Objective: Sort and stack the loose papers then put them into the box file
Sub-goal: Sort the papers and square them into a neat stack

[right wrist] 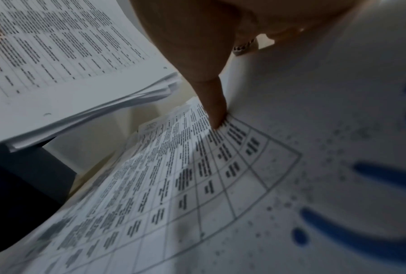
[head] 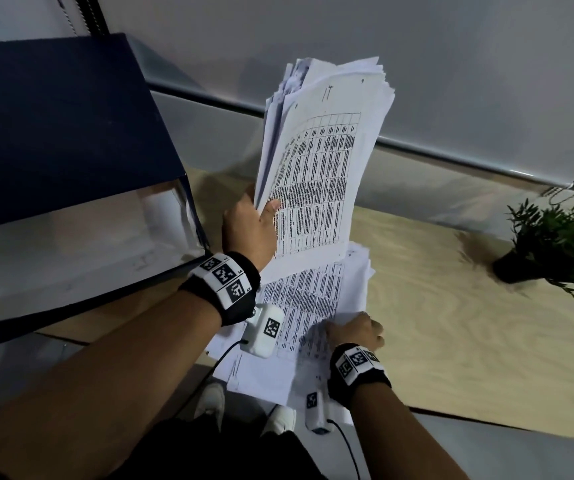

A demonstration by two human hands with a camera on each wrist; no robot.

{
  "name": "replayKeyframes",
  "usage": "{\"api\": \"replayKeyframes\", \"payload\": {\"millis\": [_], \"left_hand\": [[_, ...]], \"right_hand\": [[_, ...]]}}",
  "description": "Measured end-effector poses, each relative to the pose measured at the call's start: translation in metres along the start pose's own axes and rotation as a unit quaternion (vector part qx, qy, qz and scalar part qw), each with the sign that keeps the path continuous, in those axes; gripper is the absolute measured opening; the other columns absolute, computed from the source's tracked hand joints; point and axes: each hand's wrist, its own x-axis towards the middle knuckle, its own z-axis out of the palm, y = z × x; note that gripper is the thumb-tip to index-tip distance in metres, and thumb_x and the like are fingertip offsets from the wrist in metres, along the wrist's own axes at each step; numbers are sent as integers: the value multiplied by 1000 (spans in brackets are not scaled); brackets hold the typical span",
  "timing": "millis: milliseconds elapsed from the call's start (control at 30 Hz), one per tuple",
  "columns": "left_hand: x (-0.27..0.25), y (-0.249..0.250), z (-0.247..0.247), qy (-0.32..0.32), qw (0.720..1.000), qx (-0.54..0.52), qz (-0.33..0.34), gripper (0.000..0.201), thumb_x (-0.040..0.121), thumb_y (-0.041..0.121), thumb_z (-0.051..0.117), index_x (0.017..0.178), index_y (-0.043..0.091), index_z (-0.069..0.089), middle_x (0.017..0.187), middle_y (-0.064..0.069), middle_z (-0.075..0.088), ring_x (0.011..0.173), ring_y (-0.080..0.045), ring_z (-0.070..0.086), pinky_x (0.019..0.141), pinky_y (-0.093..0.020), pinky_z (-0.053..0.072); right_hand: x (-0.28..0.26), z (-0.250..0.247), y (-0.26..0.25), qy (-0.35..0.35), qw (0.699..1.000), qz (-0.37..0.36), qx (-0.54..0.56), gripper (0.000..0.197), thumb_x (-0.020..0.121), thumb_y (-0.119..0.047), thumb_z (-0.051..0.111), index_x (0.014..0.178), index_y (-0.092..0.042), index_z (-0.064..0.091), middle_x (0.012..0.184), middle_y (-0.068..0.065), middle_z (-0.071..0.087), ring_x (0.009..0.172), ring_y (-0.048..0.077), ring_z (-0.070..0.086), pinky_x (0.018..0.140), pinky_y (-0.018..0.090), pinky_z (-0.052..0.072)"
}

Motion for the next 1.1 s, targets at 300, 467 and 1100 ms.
{"api": "replayKeyframes", "payload": {"millis": [300, 467, 1100], "left_hand": [[-6, -20, 14, -32, 999, 18, -30, 37, 92, 37, 61, 114, 8, 59, 109, -10, 70, 101, -33, 65, 88, -44, 53], [-22, -46, 18, -75, 990, 73, -89, 34, 93, 31, 63, 111, 2, 62, 112, -15, 70, 104, -35, 65, 84, -31, 49], [-31, -123, 13, -176, 936, 198, -233, 59, 89, 36, 67, 123, -9, 53, 117, -26, 65, 112, -36, 62, 91, -33, 49]], "right_hand": [[7, -37, 9, 85, 985, -78, 129, 41, 84, -9, 58, 124, -13, 50, 102, 19, 67, 91, 37, 65, 75, 39, 53], [27, -64, 25, 72, 992, -61, 85, 18, 88, -17, 55, 99, -6, 65, 98, 22, 69, 77, 35, 59, 73, 37, 53], [17, -203, -28, 219, 918, -295, 148, 6, 84, -6, 61, 86, 0, 60, 75, 11, 55, 71, 23, 51, 65, 29, 38]]}}
